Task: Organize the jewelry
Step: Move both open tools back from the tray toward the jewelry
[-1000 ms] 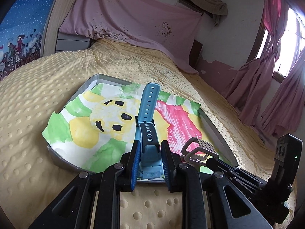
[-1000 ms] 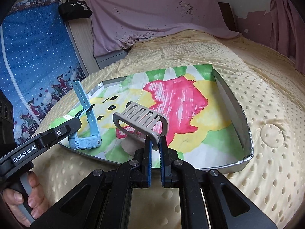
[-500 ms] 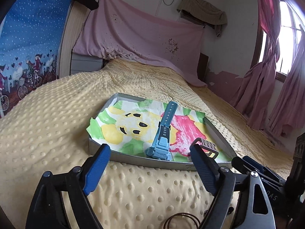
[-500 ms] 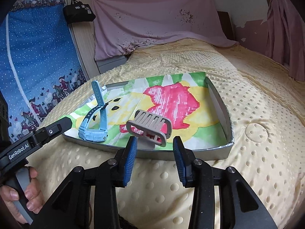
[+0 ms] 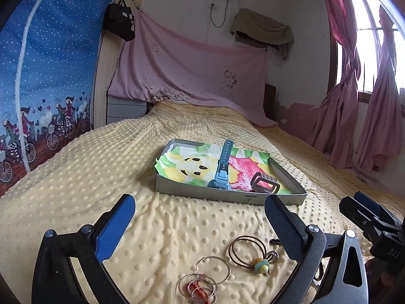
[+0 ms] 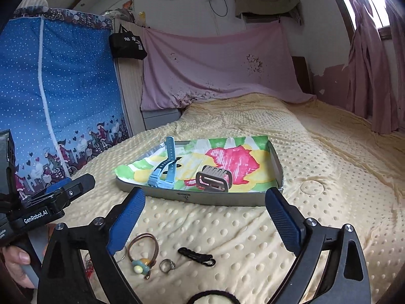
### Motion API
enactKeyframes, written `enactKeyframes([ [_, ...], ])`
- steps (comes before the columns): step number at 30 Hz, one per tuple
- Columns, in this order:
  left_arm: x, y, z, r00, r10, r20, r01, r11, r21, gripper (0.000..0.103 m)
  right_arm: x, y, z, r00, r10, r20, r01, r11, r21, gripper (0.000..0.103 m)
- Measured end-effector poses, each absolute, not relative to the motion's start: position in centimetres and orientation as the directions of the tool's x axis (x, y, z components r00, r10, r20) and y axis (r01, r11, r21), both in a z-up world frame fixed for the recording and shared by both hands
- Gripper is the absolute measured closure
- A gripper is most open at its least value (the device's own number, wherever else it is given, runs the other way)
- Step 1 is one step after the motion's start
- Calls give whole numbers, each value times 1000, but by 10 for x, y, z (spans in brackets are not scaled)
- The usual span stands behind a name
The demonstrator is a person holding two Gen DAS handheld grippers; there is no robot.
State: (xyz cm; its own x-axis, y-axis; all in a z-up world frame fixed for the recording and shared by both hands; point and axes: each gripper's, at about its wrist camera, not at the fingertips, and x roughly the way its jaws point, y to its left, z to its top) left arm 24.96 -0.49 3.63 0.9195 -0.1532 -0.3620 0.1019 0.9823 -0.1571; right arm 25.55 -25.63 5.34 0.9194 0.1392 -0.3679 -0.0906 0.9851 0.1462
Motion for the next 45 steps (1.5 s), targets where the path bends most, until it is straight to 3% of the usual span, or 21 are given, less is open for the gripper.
enactKeyframes([
  [6,214,12,34,927,-122,-355,80,988,-132,0,213,-248,62,932,127,-339,-89,988,126,4],
  [27,153,24,0,921,-113,-374,69,989,-128,0,130,-235,33,905,116,-409,-74,990,118,4],
  [41,170,20,-25,850,-185,-493,120,980,-161,0,144,-240,3,859,162,-486,-82,980,182,4],
  [43,173,17,-27,838,-203,-507,140,977,-160,1,147,-242,0,851,174,-496,-84,977,197,6],
  [45,176,13,-30,825,-219,-521,161,975,-156,9,152,-243,-4,838,187,-512,-89,973,211,17],
])
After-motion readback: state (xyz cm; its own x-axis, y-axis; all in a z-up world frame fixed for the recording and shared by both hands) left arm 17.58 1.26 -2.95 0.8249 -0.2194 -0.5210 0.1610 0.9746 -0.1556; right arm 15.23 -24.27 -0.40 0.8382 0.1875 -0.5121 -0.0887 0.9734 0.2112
